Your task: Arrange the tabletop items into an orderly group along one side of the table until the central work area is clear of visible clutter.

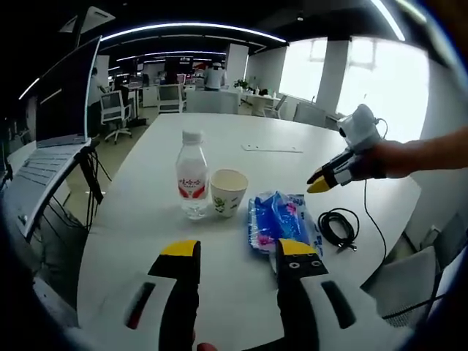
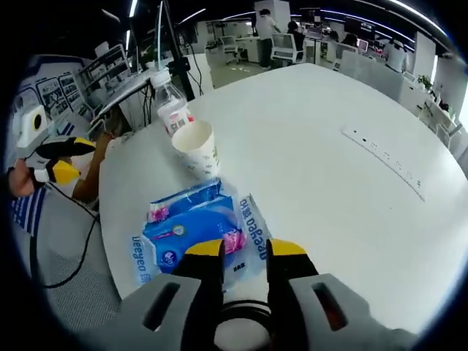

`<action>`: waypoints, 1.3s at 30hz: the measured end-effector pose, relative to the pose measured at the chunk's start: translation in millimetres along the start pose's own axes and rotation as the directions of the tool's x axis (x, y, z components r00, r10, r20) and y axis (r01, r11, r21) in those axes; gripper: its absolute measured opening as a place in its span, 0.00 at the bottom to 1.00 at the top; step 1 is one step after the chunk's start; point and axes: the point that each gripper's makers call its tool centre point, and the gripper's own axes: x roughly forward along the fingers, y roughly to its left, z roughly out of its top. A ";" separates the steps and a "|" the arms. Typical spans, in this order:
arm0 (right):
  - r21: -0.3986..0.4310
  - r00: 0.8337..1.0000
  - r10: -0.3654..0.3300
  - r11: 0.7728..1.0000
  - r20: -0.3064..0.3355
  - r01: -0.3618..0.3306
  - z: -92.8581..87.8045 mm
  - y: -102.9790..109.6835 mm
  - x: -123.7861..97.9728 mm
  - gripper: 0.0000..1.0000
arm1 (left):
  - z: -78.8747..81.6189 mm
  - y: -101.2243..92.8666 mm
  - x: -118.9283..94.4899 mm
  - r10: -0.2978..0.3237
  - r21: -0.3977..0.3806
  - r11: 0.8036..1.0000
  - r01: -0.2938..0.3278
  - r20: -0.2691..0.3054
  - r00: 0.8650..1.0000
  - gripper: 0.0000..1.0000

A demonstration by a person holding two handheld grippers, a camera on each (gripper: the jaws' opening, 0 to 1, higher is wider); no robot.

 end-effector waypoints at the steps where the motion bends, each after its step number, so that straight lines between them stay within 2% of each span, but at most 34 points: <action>1: -0.007 1.000 0.006 1.000 -0.002 -0.006 1.4 2.1 2.3 0.21 | -0.1 1.0 -0.6 0.001 0.000 1.000 -0.001 0.001 1.000 0.40; 7: -0.055 0.999 0.042 0.998 -0.027 -0.043 6.9 11.2 14.7 0.21 | 1.4 3.1 -6.5 0.008 -0.004 1.000 -0.008 0.010 1.000 0.40; 19: -0.131 0.994 0.071 0.988 -0.079 -0.081 11.5 14.5 39.6 0.20 | -8.4 -3.9 -16.8 -0.002 -0.005 1.000 0.002 0.009 1.000 0.40; 21: -0.158 0.994 0.074 0.984 -0.076 -0.085 13.1 12.4 44.9 0.19 | -10.7 -4.2 -19.1 -0.003 -0.006 1.000 0.003 0.008 1.000 0.40; 24: -0.215 0.990 0.078 0.971 -0.118 -0.103 9.4 8.8 52.4 0.20 | -14.3 -4.8 -21.4 -0.005 0.004 1.000 0.005 0.000 1.000 0.41; 28: -0.220 0.989 0.086 0.969 -0.124 -0.112 12.1 1.9 62.0 0.19 | -15.7 -5.2 -23.2 -0.004 0.008 1.000 0.004 -0.006 1.000 0.40; 32: -0.213 0.988 0.101 0.969 -0.114 -0.124 19.5 5.7 66.5 0.18 | -16.5 -7.7 -24.3 -0.006 0.013 1.000 0.006 -0.007 1.000 0.41; 35: -0.235 0.985 0.115 0.962 -0.127 -0.142 21.4 10.9 71.2 0.14 | -16.9 -8.6 -23.9 -0.007 0.015 1.000 0.007 -0.010 1.000 0.41; 36: -0.247 0.984 0.114 0.958 -0.138 -0.146 20.7 5.3 77.1 0.13 | -16.5 -8.5 -23.8 -0.006 0.014 1.000 0.006 -0.010 1.000 0.41; 39: -0.254 0.987 0.105 0.958 -0.120 -0.133 23.3 4.1 78.0 0.00 | -13.7 -6.6 -23.1 -0.001 0.013 1.000 0.001 -0.007 1.000 0.41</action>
